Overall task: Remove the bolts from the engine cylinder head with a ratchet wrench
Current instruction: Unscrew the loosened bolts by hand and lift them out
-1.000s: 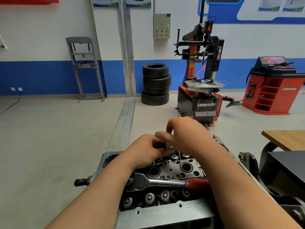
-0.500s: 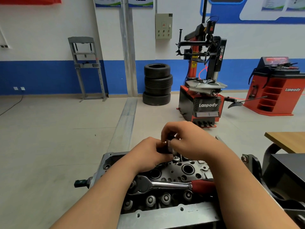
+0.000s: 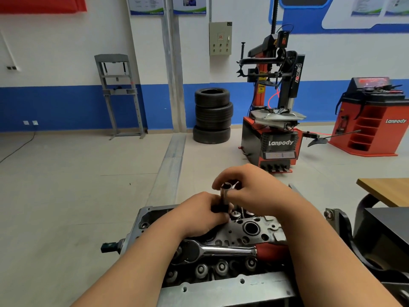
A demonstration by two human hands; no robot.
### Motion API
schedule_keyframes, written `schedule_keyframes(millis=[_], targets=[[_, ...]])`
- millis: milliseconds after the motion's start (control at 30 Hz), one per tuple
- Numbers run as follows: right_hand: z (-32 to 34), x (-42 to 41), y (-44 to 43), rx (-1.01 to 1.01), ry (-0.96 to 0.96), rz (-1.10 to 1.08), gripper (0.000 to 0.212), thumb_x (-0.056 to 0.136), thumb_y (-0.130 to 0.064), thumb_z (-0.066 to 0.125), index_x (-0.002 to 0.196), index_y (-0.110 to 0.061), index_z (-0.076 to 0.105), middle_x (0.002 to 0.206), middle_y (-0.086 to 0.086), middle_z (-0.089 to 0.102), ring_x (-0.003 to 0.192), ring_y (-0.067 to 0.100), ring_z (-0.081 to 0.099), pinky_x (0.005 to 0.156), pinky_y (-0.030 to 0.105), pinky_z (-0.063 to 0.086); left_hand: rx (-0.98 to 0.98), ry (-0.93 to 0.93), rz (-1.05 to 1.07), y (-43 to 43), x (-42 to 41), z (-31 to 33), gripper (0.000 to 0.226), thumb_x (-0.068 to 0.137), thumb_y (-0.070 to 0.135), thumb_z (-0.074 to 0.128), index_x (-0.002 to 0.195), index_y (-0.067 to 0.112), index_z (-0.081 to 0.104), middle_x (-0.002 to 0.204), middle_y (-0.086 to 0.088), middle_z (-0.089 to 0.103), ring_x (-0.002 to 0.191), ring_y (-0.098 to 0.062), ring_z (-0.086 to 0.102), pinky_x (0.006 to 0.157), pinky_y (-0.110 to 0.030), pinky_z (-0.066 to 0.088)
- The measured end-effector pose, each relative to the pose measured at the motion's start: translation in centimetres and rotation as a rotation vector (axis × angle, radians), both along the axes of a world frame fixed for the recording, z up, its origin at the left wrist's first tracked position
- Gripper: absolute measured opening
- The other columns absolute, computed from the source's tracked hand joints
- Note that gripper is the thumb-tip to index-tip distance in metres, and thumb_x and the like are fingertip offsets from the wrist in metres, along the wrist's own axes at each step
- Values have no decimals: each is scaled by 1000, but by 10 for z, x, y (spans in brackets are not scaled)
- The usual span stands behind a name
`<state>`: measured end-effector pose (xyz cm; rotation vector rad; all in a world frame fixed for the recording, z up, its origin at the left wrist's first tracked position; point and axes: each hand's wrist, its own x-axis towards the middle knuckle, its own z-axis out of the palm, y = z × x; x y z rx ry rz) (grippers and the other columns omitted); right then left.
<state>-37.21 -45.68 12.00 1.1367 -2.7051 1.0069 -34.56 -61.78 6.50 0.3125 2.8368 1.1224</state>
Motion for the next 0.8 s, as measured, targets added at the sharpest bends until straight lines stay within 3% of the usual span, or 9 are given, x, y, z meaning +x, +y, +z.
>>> schedule_keyframes(millis=[100, 200, 300, 433, 500, 600, 667, 767, 800], targets=[[-1, 0, 0, -28, -42, 5, 28, 77, -8, 53, 84, -32, 65, 74, -18, 63, 66, -8, 57, 51, 5, 38, -108, 30, 9, 3, -1, 0, 14, 91, 32, 57, 101, 37, 65, 102, 10, 69, 96, -9, 62, 87, -28, 48], [-7, -2, -3, -43, 13, -63, 15, 78, -31, 64, 92, -28, 60, 85, -16, 60, 77, -1, 57, 58, 10, 39, -212, 66, 24, 7, 0, -1, 17, 95, 34, 52, 106, 29, 64, 104, 6, 65, 95, -12, 60, 82, -27, 47], [-9, -4, -6, -15, 93, -201, 29, 72, -47, 71, 83, -25, 56, 77, -12, 57, 71, 3, 53, 58, 22, 41, -237, 84, 40, 8, 1, -2, 15, 95, 35, 52, 105, 30, 62, 105, 5, 64, 93, -14, 59, 78, -26, 44], [-8, -5, -3, -32, 100, -149, 17, 74, -38, 73, 79, -29, 59, 73, -14, 57, 67, -2, 53, 53, 14, 36, -198, 74, 80, 10, 2, -1, 9, 93, 39, 55, 97, 33, 60, 99, 6, 65, 90, -12, 60, 76, -26, 45], [-5, -4, 0, -50, 42, -82, 10, 77, -27, 69, 84, -32, 64, 73, -16, 59, 66, -7, 55, 53, 7, 36, -205, 70, 69, 11, 3, 0, 15, 93, 39, 54, 103, 30, 61, 102, 5, 66, 94, -14, 61, 82, -30, 48], [-1, -1, -1, -92, -81, 33, 27, 77, -8, 57, 88, -31, 67, 74, -17, 66, 65, -5, 60, 55, 7, 41, -217, 83, 32, 11, 4, 2, 16, 95, 35, 51, 104, 28, 62, 105, 2, 66, 95, -16, 60, 82, -30, 47], [-3, 0, -5, -91, -97, 64, 32, 76, -5, 53, 90, -31, 65, 78, -17, 67, 70, -4, 61, 58, 9, 44, -201, 92, 37, 10, 4, 2, 16, 95, 34, 52, 101, 26, 64, 101, 2, 67, 90, -14, 59, 76, -28, 46], [-9, -3, -8, -102, 3, -39, 14, 79, -29, 65, 91, -31, 59, 85, -16, 63, 77, -4, 59, 65, 15, 44, -147, 109, 89, 9, 1, 2, 16, 91, 36, 60, 99, 24, 66, 91, 4, 67, 81, -10, 61, 68, -23, 46], [-10, -4, -7, -83, 52, -103, 19, 76, -40, 69, 88, -30, 57, 83, -15, 61, 76, -2, 57, 63, 18, 43, -131, 109, 100, 9, 1, 2, 16, 89, 38, 62, 99, 25, 66, 88, 5, 66, 80, -8, 60, 66, -22, 46]])
